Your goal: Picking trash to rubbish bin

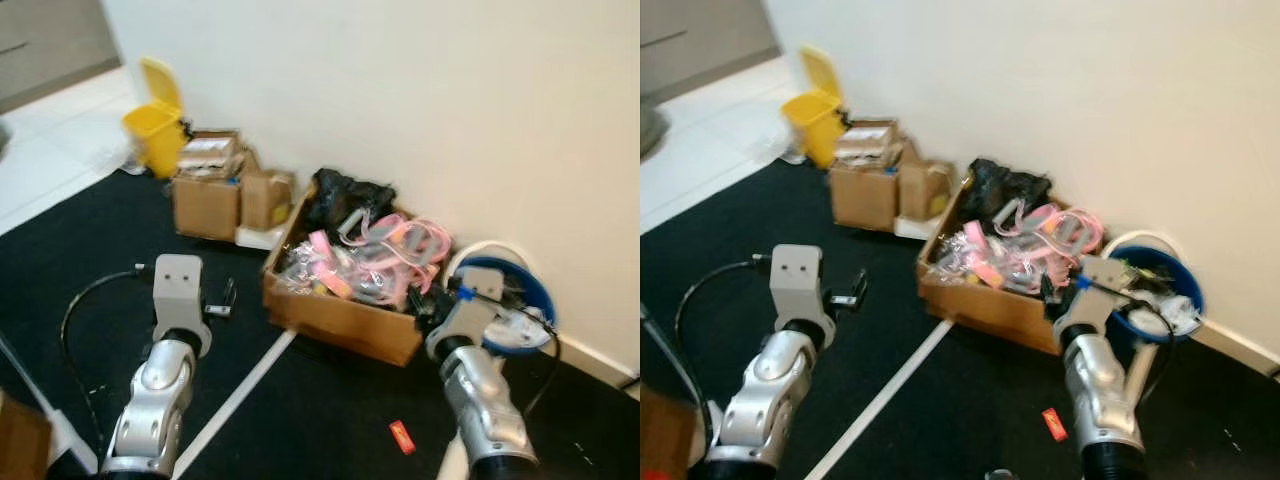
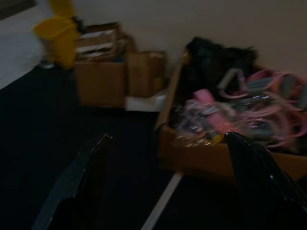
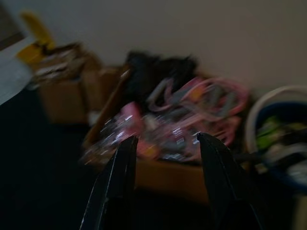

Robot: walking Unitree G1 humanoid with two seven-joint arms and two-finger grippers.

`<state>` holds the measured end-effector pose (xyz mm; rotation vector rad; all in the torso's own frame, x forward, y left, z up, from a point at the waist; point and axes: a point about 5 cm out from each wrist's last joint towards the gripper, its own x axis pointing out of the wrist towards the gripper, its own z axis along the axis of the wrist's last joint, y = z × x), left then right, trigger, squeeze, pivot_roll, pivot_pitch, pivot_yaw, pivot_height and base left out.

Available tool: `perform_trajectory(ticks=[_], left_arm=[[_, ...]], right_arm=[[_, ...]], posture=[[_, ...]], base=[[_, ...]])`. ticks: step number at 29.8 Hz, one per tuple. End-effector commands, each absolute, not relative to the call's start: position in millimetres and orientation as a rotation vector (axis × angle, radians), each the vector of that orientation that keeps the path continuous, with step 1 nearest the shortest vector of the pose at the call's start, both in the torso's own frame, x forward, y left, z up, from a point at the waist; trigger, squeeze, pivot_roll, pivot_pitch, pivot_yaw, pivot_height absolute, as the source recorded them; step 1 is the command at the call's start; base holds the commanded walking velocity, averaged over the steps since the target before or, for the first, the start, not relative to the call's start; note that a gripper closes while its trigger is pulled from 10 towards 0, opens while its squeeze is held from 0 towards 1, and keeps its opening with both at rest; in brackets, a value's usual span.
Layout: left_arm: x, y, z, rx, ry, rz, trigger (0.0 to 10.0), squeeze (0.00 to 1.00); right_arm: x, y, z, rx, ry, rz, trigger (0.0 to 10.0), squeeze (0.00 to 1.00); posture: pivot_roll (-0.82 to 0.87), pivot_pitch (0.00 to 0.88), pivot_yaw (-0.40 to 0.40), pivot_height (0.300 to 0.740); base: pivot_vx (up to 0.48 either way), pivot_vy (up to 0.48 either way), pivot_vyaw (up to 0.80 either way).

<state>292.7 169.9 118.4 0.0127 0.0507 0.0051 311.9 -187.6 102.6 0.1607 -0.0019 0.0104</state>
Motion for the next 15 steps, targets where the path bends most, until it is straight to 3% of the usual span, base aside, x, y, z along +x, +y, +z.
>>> perform_trajectory(ticks=[1, 15], left_arm=[[290.0, 171.7, 110.8, -0.013, 0.096, 0.007, 10.0, 0.0], [287.2, 178.0, 105.6, 0.054, 0.111, 0.044, 10.0, 0.0]], right_arm=[[307.3, -186.2, 91.1, 0.171, 0.042, 0.006, 10.0, 0.0], [304.6, -187.4, 88.9, 0.166, 0.048, 0.002, 10.0, 0.0]], posture=[[0.04, 0.136, 0.029, 0.74], [0.03, 0.117, 0.01, 0.74]], base=[[0.0, 0.0, -0.8], [0.0, 0.0, -0.8]])
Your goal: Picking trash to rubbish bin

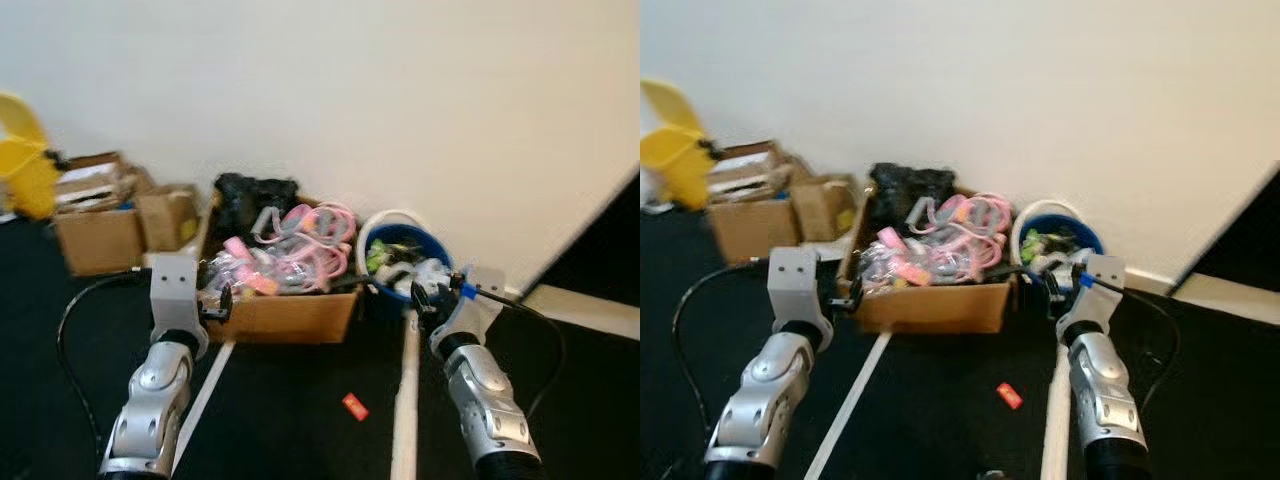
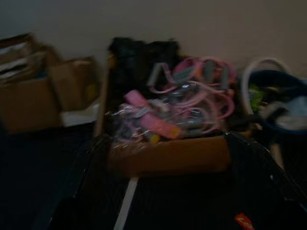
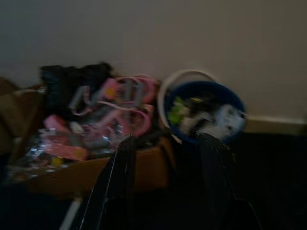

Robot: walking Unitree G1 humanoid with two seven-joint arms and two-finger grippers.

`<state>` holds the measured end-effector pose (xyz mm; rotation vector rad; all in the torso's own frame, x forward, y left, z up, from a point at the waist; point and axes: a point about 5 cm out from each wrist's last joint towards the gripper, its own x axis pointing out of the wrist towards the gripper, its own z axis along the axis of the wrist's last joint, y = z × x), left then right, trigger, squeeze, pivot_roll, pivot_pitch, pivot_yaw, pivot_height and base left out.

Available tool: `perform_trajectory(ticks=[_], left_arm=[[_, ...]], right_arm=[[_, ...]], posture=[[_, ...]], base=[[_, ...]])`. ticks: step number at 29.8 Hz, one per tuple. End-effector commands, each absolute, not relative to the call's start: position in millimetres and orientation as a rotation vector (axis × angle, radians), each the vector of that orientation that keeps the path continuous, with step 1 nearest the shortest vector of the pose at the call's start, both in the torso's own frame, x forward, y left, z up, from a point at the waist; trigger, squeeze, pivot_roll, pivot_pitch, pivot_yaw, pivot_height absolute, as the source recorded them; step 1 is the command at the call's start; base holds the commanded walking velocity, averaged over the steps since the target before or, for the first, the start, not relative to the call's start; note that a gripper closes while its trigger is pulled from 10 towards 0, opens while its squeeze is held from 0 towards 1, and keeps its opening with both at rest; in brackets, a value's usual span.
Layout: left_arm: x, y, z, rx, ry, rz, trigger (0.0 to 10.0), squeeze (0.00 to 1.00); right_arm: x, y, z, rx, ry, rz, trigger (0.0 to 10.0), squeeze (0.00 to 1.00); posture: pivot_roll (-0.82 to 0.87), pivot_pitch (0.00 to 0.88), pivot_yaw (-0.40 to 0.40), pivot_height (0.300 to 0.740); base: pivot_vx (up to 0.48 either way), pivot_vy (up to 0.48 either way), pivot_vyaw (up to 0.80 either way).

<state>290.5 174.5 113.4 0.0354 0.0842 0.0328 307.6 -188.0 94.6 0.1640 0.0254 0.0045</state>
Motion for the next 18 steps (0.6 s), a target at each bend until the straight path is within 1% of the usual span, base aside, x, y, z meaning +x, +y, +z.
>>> perform_trajectory(ticks=[1, 3, 8, 14, 18], left_arm=[[287, 179, 105, 0.064, 0.111, 0.051, 10.0, 0.0], [289, 184, 105, 0.068, 0.123, 0.088, 10.0, 0.0], [288, 188, 105, 0.073, 0.126, 0.105, 10.0, 0.0], [289, 189, 106, 0.104, 0.116, 0.091, 10.0, 0.0], [290, 192, 106, 0.095, 0.121, 0.1, 10.0, 0.0]], right_arm=[[305, -188, 89, 0.166, 0.049, 0.002, 10.0, 0.0], [306, -189, 89, 0.14, 0.055, 0.015, 10.0, 0.0], [305, -192, 87, 0.14, 0.062, 0.003, 10.0, 0.0], [304, -191, 87, 0.135, 0.066, 0.005, 10.0, 0.0], [305, -190, 88, 0.133, 0.063, 0.012, 10.0, 0.0]], posture=[[0.02, 0.122, 0.006, 0.74], [0.03, 0.127, 0.007, 0.74], [0.03, 0.137, 0.001, 0.74], [0.03, 0.141, -0.007, 0.74], [0.01, 0.144, -0.002, 0.74]], base=[[0.0, 0.0, -0.8], [0.0, 0.0, -0.8], [0.0, 0.0, -0.8], [0.0, 0.0, -0.8], [0.0, 0.0, -0.8]])
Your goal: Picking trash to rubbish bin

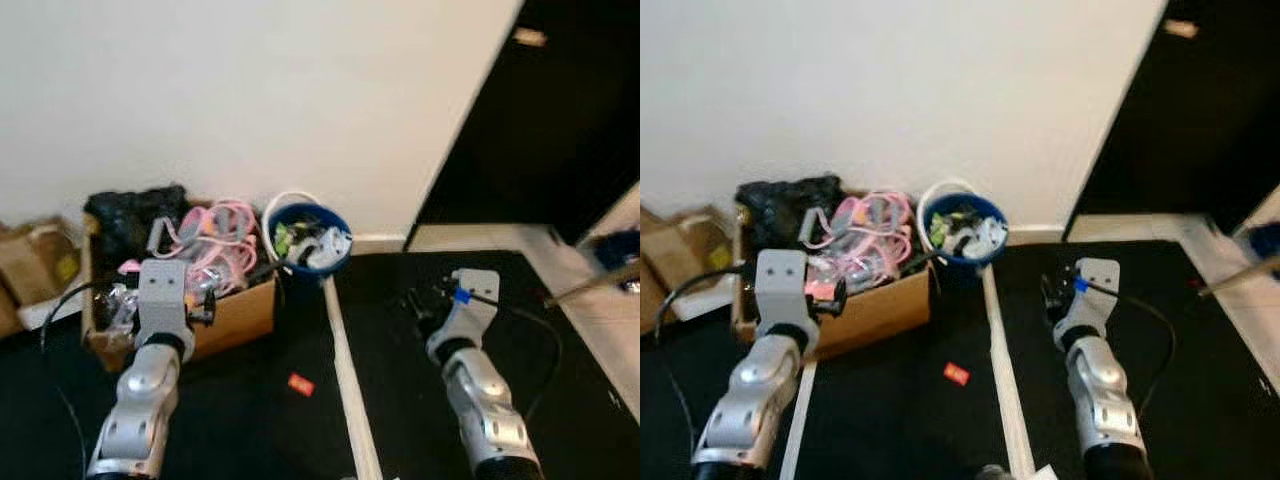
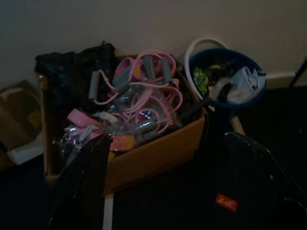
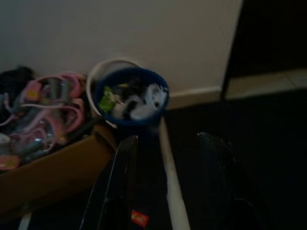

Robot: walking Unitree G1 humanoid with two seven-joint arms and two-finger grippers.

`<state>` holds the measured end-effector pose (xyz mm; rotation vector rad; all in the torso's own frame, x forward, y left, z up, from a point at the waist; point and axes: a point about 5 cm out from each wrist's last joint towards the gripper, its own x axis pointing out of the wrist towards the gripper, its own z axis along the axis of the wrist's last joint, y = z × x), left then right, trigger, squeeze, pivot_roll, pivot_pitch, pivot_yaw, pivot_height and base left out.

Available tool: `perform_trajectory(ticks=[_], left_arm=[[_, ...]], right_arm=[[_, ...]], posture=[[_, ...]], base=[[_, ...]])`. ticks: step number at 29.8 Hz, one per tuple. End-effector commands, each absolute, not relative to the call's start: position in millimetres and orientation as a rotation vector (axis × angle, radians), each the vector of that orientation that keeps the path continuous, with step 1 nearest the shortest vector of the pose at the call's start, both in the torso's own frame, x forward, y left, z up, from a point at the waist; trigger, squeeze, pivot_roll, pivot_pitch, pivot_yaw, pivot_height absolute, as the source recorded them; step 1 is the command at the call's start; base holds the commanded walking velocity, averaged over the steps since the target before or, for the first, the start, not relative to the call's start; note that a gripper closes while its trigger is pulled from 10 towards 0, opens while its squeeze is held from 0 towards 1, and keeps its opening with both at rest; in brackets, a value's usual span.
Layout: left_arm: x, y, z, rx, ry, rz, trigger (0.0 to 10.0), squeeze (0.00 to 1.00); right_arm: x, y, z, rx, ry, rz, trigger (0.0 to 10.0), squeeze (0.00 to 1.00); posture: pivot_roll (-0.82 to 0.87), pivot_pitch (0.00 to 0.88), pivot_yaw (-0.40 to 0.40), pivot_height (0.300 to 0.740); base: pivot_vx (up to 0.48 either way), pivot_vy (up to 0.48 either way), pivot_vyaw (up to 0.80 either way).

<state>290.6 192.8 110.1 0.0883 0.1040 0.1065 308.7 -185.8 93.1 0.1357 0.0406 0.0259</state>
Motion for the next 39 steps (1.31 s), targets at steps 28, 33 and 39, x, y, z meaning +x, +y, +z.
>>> perform_trajectory(ticks=[28, 33, 39], left_arm=[[295.5, 189.3, 111.3, 0.102, 0.099, 0.071, 10.0, 0.0], [294.6, 188.3, 108.5, 0.076, 0.126, 0.075, 10.0, 0.0], [296.4, 186.7, 110.7, 0.097, 0.11, 0.067, 10.0, 0.0]], right_arm=[[306.2, -189.6, 88.9, 0.136, 0.062, 0.007, 10.0, 0.0], [306.1, -191.3, 89.7, 0.136, 0.06, 0.001, 10.0, 0.0], [307.4, -192.4, 90.5, 0.137, 0.058, -0.003, 10.0, 0.0]], posture=[[0.02, 0.15, -0.005, 0.74], [0.02, 0.149, -0.004, 0.74], [0.02, 0.152, -0.006, 0.74]], base=[[0.0, 0.0, -0.8], [0.0, 0.0, -0.8], [0.0, 0.0, -0.8]])
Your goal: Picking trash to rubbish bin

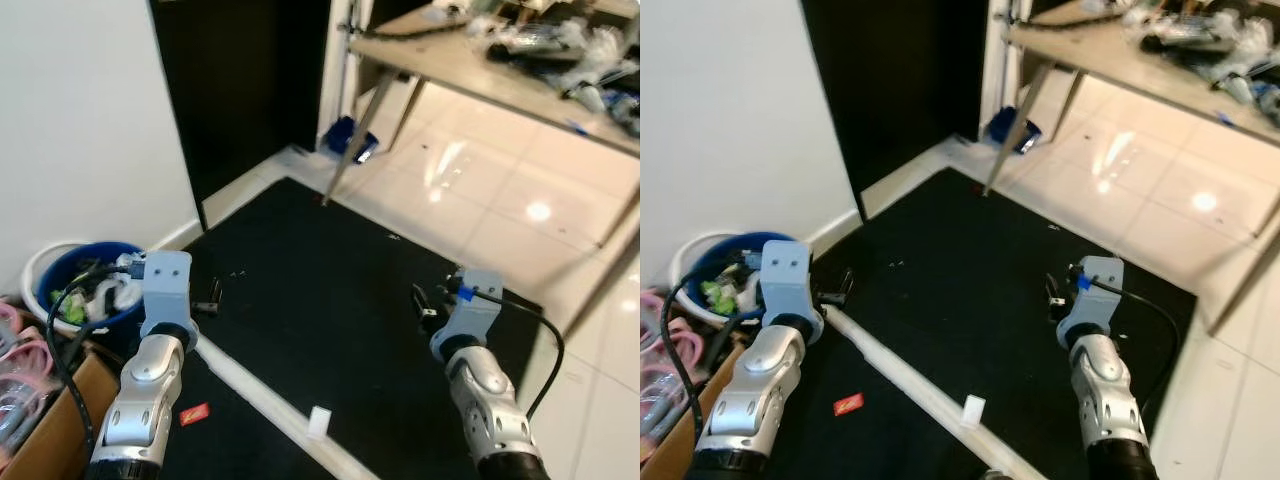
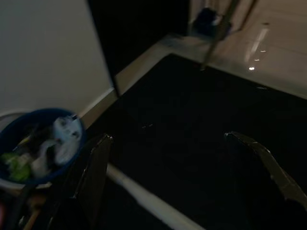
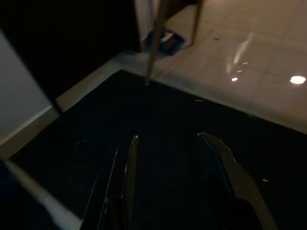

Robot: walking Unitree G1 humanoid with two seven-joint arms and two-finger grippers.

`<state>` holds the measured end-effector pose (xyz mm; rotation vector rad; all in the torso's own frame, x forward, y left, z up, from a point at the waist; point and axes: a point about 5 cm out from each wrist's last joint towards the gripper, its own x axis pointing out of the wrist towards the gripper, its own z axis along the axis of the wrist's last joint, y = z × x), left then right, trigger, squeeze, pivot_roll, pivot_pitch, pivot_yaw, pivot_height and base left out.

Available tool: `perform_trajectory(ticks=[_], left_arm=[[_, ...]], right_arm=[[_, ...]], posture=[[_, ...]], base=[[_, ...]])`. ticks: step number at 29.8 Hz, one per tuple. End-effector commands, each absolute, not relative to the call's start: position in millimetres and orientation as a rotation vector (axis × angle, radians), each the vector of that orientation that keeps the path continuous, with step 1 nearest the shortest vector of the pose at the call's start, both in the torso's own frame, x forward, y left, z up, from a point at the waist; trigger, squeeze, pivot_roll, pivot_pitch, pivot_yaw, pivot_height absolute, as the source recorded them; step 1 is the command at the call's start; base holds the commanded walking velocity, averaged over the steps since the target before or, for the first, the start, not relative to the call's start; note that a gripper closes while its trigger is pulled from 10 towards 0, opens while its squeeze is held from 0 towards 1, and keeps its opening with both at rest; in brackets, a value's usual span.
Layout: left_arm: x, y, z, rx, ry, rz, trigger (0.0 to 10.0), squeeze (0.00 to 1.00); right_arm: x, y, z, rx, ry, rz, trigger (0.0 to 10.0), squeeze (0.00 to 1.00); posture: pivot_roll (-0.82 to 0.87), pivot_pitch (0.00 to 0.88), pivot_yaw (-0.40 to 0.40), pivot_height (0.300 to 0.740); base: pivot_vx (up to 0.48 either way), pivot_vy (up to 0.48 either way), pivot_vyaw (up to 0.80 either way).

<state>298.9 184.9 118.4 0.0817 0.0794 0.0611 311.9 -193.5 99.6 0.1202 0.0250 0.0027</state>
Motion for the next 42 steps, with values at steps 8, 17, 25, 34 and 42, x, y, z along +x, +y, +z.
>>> perform_trajectory(ticks=[8, 17, 25, 34, 42], left_arm=[[296.9, 186.2, 110.7, 0.094, 0.109, 0.057, 10.0, 0.0], [295.8, 184.4, 110.8, 0.091, 0.091, 0.068, 10.0, 0.0], [294.5, 179.9, 111.2, 0.057, 0.081, 0.033, 10.0, 0.0], [292.8, 178.3, 110.3, 0.071, 0.074, 0.017, 10.0, 0.0], [293.9, 177.3, 112.4, 0.067, 0.061, 0.013, 10.0, 0.0]], right_arm=[[307.9, -191.4, 90.7, 0.138, 0.058, 0.0, 10.0, 0.0], [308.9, -192.0, 91.1, 0.134, 0.059, 0.002, 10.0, 0.0], [309.0, -193.3, 91.3, 0.131, 0.057, -0.002, 10.0, 0.0], [307.7, -189.7, 92.8, 0.115, 0.029, 0.031, 10.0, 0.0], [308.7, -187.6, 94.6, 0.124, 0.021, 0.035, 10.0, 0.0]], posture=[[0.02, 0.153, -0.009, 0.74], [0.01, 0.151, -0.014, 0.74], [0.01, 0.153, -0.012, 0.74], [0.01, 0.154, -0.008, 0.74], [0.02, 0.159, -0.011, 0.74]], base=[[0.0, 0.0, -0.8], [0.0, 0.0, -0.8], [0.0, 0.0, -0.8], [0.0, 0.0, -0.42], [0.0, 0.0, 0.0]])
